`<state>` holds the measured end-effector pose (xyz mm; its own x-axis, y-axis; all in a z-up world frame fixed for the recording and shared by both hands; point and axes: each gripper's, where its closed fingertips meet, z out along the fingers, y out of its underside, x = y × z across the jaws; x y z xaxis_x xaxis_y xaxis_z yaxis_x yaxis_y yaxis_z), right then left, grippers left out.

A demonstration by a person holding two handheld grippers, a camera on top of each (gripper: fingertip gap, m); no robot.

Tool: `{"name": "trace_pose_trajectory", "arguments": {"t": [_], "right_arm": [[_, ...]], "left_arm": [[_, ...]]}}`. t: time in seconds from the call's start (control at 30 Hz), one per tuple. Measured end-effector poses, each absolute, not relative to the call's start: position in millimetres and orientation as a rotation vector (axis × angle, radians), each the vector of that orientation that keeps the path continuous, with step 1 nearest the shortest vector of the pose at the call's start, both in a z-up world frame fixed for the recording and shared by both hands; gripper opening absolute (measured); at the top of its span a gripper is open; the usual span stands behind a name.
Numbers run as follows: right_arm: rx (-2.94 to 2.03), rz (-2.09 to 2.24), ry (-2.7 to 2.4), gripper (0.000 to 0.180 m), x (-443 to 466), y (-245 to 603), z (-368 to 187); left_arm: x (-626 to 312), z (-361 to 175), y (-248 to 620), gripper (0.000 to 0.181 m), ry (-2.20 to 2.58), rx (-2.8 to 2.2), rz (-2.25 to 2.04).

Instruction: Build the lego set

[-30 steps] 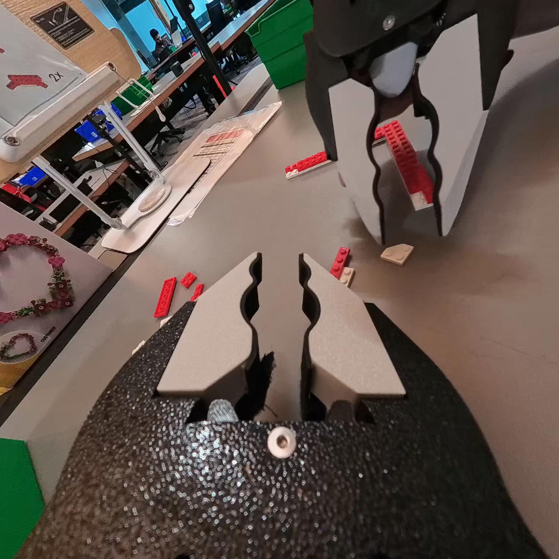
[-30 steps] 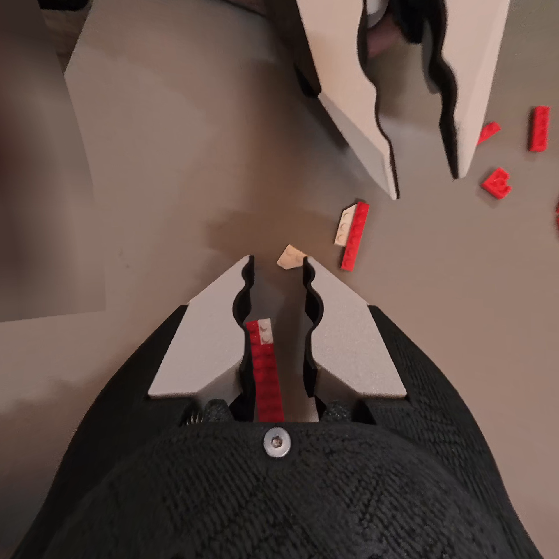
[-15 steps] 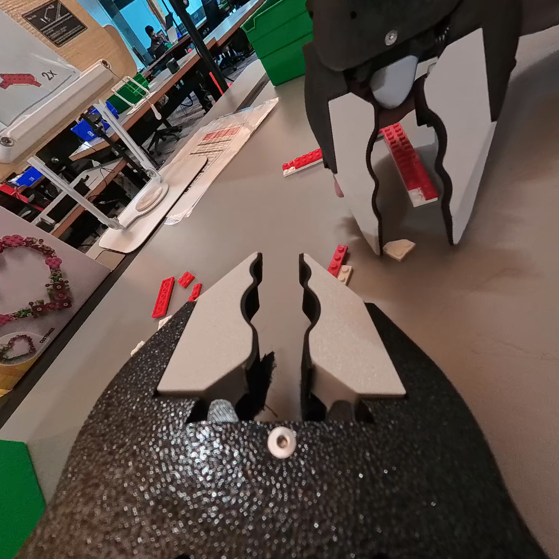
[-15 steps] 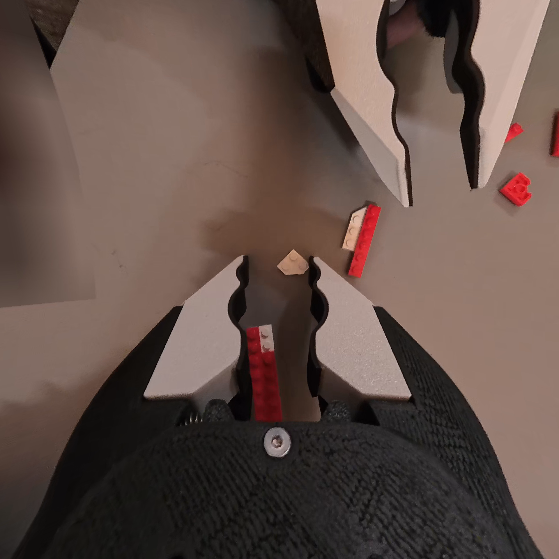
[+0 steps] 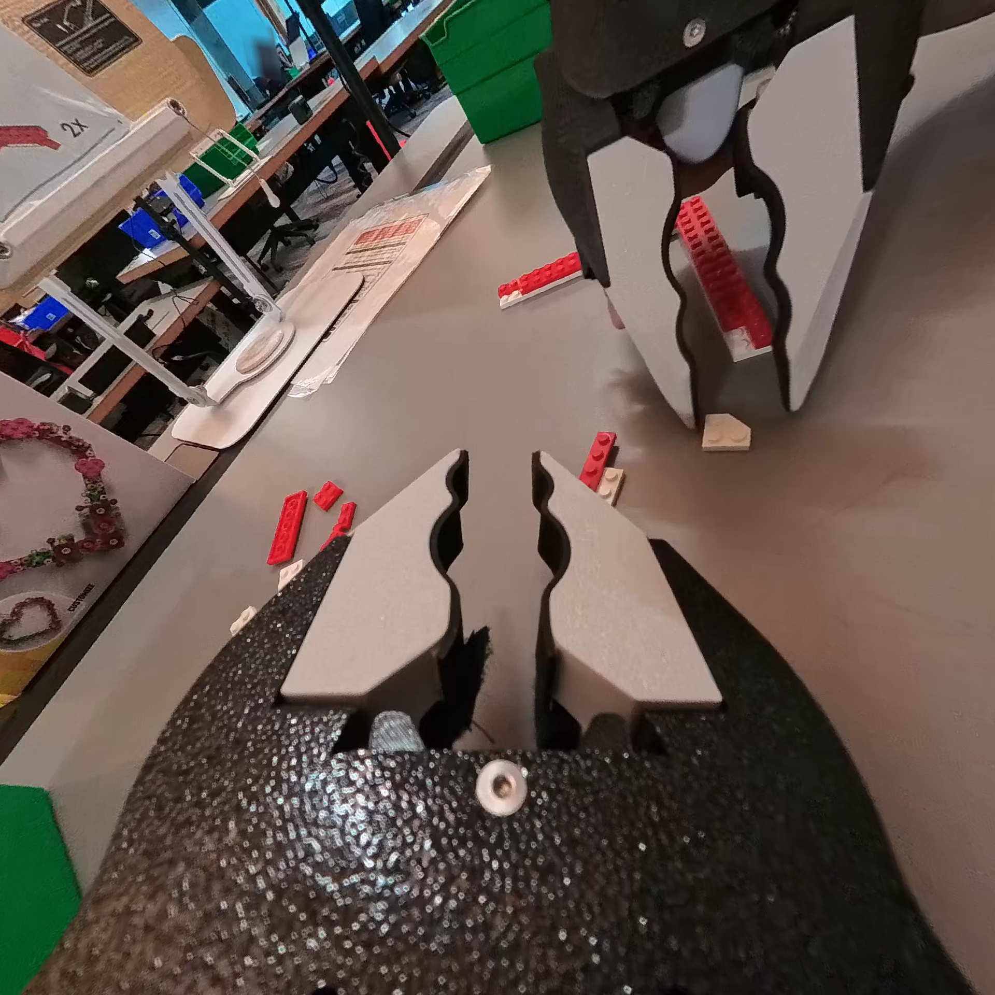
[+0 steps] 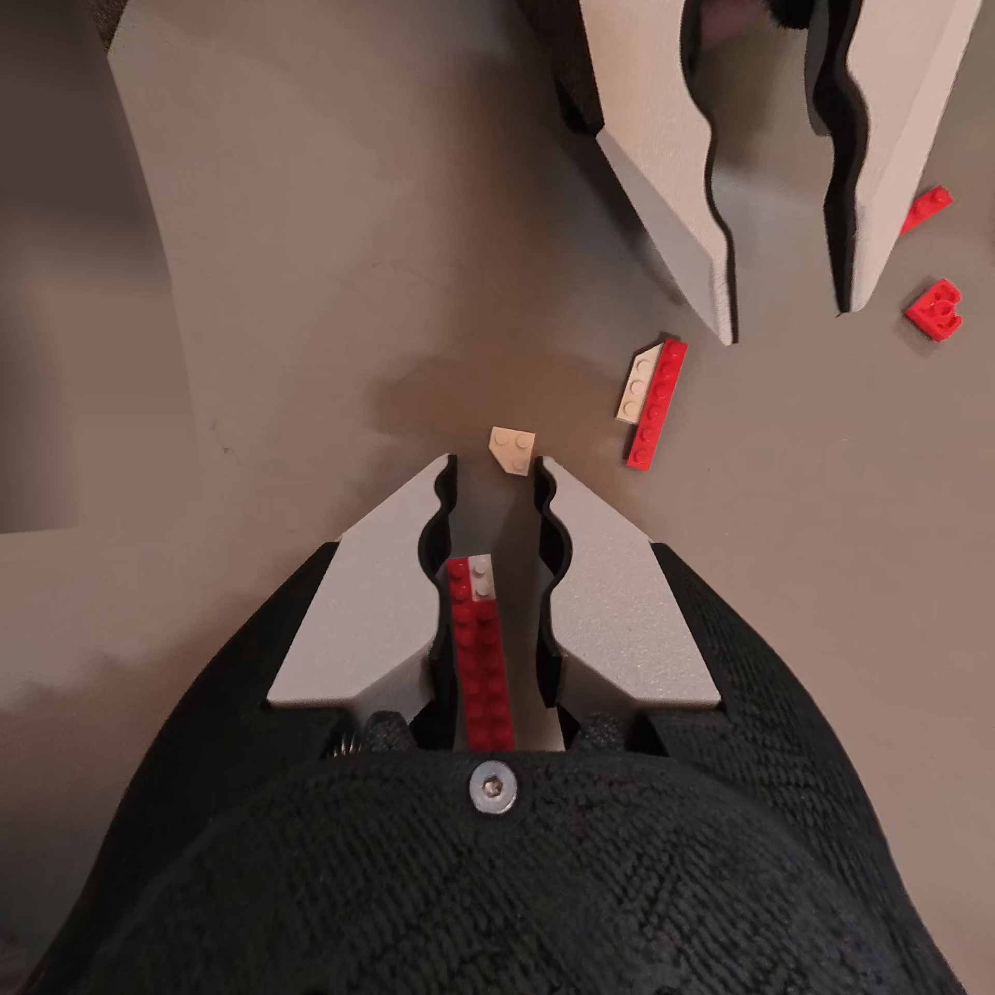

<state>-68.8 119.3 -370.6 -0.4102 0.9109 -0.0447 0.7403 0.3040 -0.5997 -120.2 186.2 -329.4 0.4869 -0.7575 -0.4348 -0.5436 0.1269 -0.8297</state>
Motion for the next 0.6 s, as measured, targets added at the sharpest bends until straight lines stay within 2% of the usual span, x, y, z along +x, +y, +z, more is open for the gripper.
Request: {"name": "trace_pose_trajectory", "arguments": {"t": [0.3,0.6], "right_arm": [[-1.418,0.713,-2.268,0.014,-78,121,-372],[-1.549,0.608,-2.162,0.014,-81,141,-372]], "left_arm": [[-122,-326,187,0.02,1.153,-1.539,-0.236],[-121,-327,185,0.021,1.162,-1.537,-0.247]]}}
